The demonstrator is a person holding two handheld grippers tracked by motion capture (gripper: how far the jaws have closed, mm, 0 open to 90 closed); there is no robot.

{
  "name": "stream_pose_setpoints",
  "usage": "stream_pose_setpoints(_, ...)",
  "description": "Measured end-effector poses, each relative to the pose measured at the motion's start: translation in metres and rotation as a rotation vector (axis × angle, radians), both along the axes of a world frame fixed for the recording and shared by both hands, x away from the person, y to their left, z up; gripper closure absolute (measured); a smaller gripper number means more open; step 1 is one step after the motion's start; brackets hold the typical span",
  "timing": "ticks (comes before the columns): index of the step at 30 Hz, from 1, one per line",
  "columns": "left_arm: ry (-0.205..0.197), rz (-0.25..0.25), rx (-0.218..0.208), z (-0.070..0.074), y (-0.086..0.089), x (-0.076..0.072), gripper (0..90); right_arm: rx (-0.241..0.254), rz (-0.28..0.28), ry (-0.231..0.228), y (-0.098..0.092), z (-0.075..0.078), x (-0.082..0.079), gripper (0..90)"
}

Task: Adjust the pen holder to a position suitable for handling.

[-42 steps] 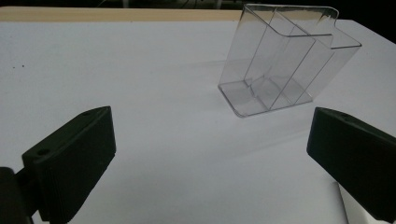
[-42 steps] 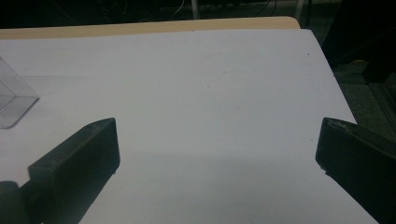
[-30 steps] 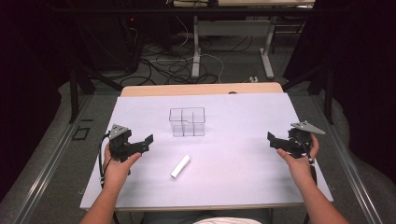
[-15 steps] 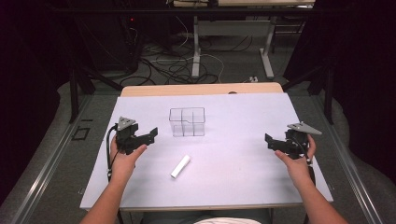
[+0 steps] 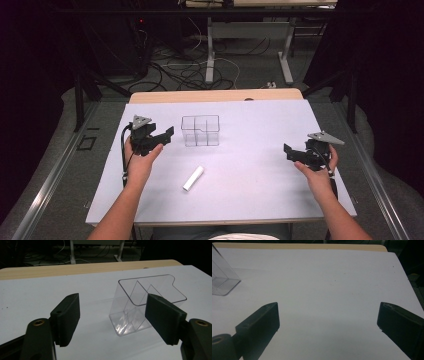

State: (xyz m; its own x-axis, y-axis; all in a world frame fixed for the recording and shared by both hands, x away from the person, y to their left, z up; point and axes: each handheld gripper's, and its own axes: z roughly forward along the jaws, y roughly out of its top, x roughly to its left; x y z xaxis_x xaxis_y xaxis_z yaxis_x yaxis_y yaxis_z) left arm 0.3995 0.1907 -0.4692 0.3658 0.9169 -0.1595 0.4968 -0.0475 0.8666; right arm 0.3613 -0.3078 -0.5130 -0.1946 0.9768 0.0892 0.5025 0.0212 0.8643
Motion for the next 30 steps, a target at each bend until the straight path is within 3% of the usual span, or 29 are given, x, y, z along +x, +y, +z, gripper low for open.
stream_pose_setpoints(3,0.003,0.004,-0.005,0.002,-0.002,0.002,32.1,0.002,0.006,0.01,0.0,0.0,0.0,4.2)
stream_pose_setpoints(11,0.057,0.024,-0.007,0.008,-0.011,0.016,38.0,0.006,0.008,0.019,-0.001,-0.001,0.0,5.3)
stream_pose_setpoints(16,0.055,0.037,0.027,0.008,-0.016,0.022,43.0,0.005,0.015,0.018,-0.001,-0.002,0.001,6.3)
stream_pose_setpoints(21,0.086,0.06,0.019,0.007,-0.02,0.03,49.5,0.005,0.015,0.024,-0.001,-0.003,0.001,6.4)
stream_pose_setpoints(30,0.151,0.059,0.063,-0.001,-0.03,0.044,60.9,0.009,0.018,0.03,-0.001,-0.003,0.001,6.5)
